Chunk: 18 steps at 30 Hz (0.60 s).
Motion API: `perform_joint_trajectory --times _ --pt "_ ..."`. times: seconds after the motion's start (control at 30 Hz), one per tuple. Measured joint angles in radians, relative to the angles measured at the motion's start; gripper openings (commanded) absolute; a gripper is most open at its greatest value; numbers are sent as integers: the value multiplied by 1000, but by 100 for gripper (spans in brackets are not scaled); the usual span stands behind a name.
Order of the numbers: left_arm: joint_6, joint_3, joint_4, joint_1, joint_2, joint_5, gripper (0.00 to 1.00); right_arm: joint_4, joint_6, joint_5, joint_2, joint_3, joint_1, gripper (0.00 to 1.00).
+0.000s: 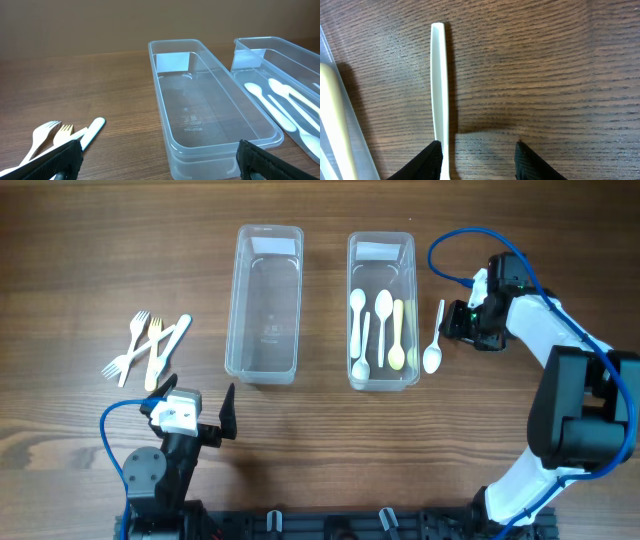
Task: Pack container
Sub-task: 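Grasp the last white spoon by its handle with the right gripper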
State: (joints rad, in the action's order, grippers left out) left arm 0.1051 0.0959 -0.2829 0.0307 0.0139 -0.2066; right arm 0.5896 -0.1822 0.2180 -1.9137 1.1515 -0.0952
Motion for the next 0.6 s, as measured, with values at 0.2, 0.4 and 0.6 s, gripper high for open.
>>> perform_joint_trajectory --times 0.2,0.4,0.6 --pt "0 0 0 0 0 0 100 -1 -54 -28 1 0 16 46" --pt "0 0 0 0 0 0 100 0 -95 -106 3 0 59 46" --pt "0 0 0 0 0 0 100 -5 -124 -121 3 0 68 49"
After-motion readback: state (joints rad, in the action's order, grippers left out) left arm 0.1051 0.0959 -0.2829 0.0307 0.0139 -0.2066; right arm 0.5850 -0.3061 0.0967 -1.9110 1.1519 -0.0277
